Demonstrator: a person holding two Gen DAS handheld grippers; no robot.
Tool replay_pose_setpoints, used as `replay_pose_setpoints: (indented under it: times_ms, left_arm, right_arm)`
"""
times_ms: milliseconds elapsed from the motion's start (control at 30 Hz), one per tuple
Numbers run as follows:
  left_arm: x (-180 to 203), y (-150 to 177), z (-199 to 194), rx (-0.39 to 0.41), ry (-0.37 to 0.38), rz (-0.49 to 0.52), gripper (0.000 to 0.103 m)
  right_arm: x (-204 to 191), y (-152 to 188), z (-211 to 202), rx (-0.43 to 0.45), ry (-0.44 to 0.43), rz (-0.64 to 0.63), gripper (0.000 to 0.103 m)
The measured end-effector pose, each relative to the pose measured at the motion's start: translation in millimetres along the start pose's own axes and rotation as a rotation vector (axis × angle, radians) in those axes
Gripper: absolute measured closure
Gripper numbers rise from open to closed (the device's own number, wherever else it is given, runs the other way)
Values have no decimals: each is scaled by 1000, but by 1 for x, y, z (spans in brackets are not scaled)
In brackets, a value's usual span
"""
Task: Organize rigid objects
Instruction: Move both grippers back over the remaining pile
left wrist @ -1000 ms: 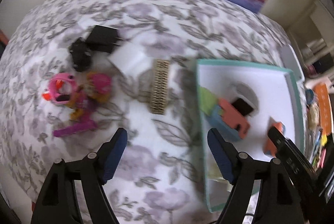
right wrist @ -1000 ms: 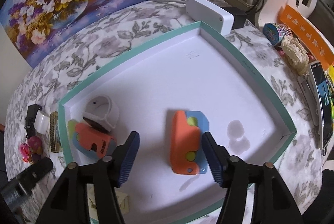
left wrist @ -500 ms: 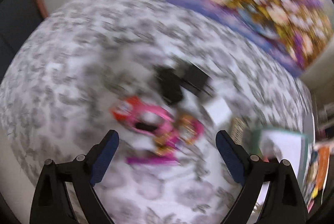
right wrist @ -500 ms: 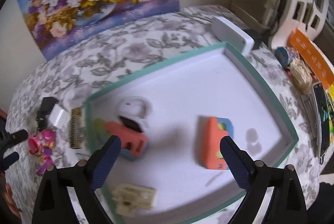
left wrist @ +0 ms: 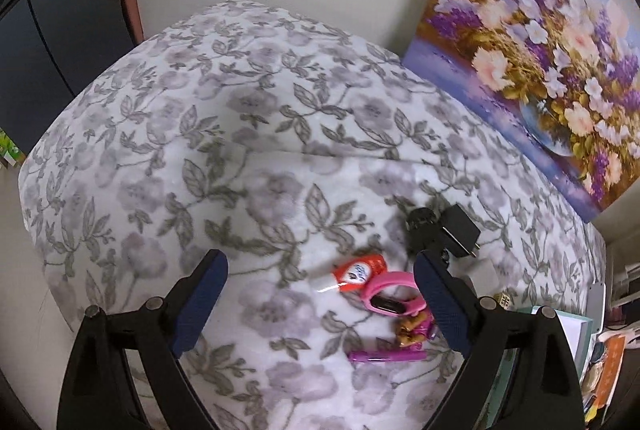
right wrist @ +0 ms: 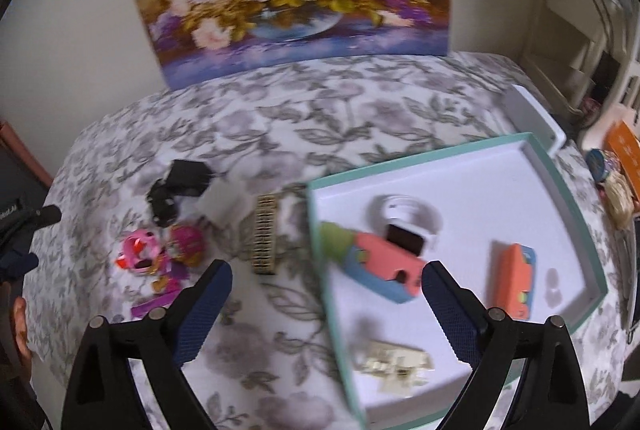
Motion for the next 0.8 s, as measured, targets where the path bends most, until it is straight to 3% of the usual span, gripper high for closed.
replay_pose_setpoints:
  times_ms: [133,433,800]
  left_arm:
    - [-9,0,7,-25,-1,-13,9]
    - [-1,25,46,-173,17,34,9]
    - [29,62,77,-308,53,60,9]
  right_arm:
    - [-23,3,9,-25,-26,-30,6]
    - [-57,15,46,-117,-35,-89,6]
    - [-44,13,61,-134,-3,-56,6]
Point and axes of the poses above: each gripper's, at about its wrist camera, not at the fingertips, and z roughly the way its jaws point, x to its right, y to its underside, the point moved 6 cm from there along z, roughly the way its jaws point, and after that the axes turned 3 degrees about -x, right-handed, at the moved point
